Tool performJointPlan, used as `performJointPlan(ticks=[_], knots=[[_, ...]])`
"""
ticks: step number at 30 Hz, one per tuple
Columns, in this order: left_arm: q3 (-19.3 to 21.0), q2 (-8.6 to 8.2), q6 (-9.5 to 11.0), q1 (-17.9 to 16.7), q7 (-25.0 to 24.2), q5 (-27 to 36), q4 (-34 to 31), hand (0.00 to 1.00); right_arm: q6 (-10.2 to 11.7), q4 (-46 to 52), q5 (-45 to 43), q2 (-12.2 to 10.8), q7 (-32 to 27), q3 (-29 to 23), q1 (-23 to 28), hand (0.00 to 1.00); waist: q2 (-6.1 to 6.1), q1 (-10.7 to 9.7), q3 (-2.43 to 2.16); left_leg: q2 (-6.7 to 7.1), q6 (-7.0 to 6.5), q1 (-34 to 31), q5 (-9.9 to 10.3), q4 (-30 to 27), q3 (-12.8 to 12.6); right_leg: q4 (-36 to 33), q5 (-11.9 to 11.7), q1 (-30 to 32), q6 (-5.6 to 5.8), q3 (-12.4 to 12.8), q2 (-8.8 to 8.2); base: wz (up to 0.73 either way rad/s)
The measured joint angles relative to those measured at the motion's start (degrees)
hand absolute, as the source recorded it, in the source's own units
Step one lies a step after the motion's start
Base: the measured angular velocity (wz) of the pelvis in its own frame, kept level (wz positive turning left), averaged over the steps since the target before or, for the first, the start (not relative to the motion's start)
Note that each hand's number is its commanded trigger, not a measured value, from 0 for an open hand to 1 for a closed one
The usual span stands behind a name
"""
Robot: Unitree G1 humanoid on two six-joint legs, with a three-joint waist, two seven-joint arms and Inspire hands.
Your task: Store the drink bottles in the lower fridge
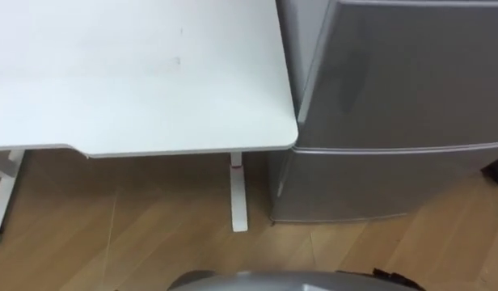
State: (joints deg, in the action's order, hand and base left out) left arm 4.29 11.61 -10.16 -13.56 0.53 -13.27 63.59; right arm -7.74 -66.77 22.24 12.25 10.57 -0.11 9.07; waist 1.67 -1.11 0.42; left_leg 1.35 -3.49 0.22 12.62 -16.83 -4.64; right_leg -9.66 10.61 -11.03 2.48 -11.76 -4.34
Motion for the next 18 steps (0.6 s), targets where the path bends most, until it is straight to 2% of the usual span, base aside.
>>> performJointPlan(ticks=[2,3,5,9,10,11,18], knots=[[0.2,-0.53,-0.2,-0.1,0.0,0.0,0.6,0.00,0.6,-0.8,0.1,0.0,-0.3,0.1,-0.2,0.00,-0.30,0.2,-0.05,0.12,0.09,-0.2,0.0,0.0,0.2,0.1,0.0,-0.1,0.07,0.0,0.01,0.09],[0.2,-0.99,-0.4,-0.4,0.1,0.0,0.6,0.00,0.7,-1.0,0.0,0.0,-0.7,0.1,-0.2,0.00,-0.21,0.2,0.10,0.25,0.09,-0.6,0.0,-0.3,0.3,0.1,0.1,0.1,0.15,0.1,0.08,0.04],[0.1,-1.86,-1.2,-0.8,0.1,0.0,0.7,0.00,0.6,-1.9,0.0,-0.2,-1.3,0.1,-1.3,0.00,-0.50,0.4,0.13,0.23,0.20,-0.9,0.0,-0.5,0.3,0.1,0.1,0.2,0.21,0.5,0.21,0.00],[0.0,-3.20,-1.6,-1.3,-0.2,-0.1,0.7,0.00,0.5,-2.4,-0.5,-0.4,-1.7,1.3,-2.3,0.00,0.16,0.6,0.12,0.29,0.62,-1.0,-0.2,-0.7,0.3,0.3,0.8,0.2,0.82,0.5,0.16,0.00],[0.0,-3.28,-1.7,-1.3,-0.2,-0.3,0.7,0.00,0.4,-2.4,-0.5,-0.4,-1.7,1.4,-2.3,0.00,0.38,0.7,0.05,0.35,0.67,-1.1,-0.3,-0.7,0.3,0.5,1.0,0.1,0.78,0.5,0.13,0.00],[0.0,-3.35,-1.9,-1.2,-0.2,-0.5,0.6,0.00,0.1,-2.5,-0.5,-0.6,-1.8,1.8,-2.3,0.00,0.83,1.2,-0.24,0.43,0.76,-1.3,-0.3,-0.8,0.2,1.1,1.2,0.0,0.39,0.5,0.10,0.00],[-0.1,-3.33,-2.0,-0.8,-0.2,-1.3,0.5,0.00,0.2,-2.6,-0.5,-0.6,-1.8,3.5,-2.4,0.00,1.55,1.8,-0.32,0.40,1.00,-1.5,-0.5,-1.7,0.5,1.1,2.3,0.1,-0.04,0.1,0.13,0.03]])
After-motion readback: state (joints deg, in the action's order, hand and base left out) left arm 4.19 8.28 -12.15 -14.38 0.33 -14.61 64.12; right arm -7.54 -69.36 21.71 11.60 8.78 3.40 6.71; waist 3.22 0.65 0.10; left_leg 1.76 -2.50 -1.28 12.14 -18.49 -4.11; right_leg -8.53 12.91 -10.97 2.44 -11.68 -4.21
